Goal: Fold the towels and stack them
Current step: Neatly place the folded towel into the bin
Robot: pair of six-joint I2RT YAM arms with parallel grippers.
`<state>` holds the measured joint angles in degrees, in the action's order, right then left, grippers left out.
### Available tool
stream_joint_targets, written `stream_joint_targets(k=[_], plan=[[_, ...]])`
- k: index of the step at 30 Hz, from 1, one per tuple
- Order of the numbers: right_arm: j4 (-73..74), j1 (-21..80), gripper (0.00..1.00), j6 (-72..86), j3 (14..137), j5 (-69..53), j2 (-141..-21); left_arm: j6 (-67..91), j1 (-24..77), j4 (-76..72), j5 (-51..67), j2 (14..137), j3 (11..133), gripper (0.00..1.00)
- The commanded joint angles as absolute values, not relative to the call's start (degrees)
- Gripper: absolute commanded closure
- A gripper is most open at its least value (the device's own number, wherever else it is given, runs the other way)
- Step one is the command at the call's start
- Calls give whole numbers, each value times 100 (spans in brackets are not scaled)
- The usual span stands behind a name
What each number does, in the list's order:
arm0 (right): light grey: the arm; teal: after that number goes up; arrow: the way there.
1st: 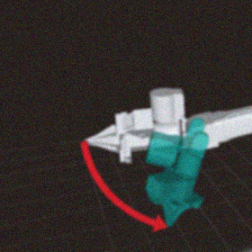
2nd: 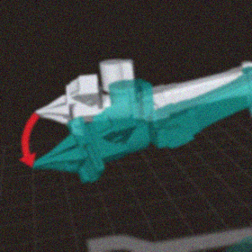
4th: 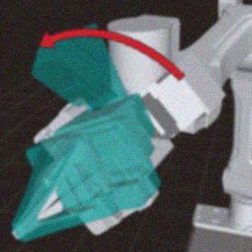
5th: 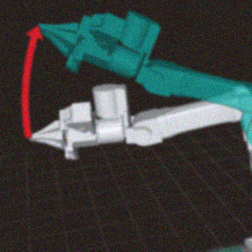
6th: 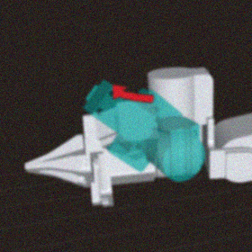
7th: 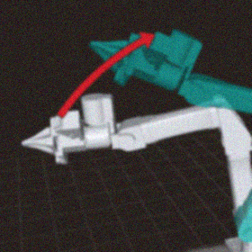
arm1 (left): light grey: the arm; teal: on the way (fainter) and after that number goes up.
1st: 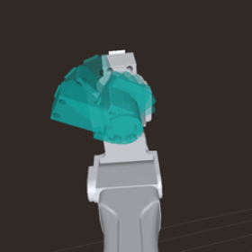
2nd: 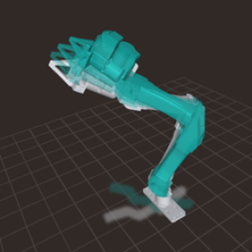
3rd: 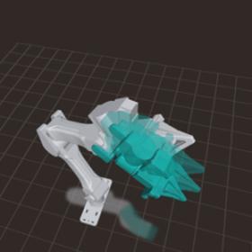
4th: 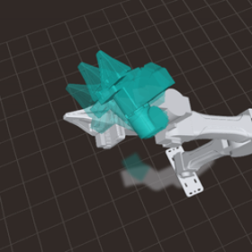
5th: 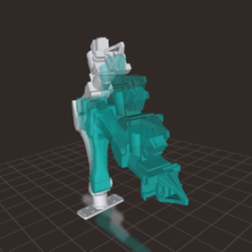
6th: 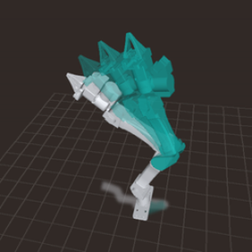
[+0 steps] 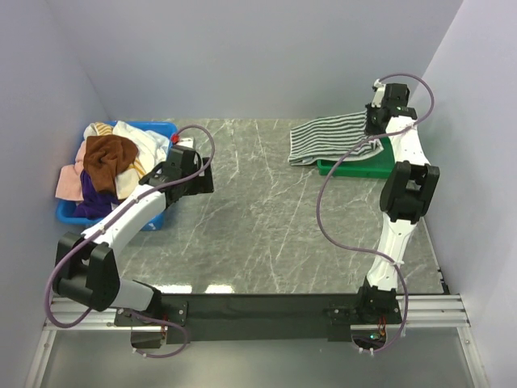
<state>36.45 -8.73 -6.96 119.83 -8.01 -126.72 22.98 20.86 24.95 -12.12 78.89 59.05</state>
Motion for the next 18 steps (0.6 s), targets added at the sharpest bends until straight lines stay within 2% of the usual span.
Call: stream_joint_targets(k=[1, 18], plan=[[3568, -931, 100, -1440, 12349, -730, -12797, 2197, 2074, 2452, -1397, 8006, 5906, 1], [3217, -1213, 100, -2197, 12076, 483, -12885, 2215, 2057, 2434, -1389, 8253, 5897, 1]])
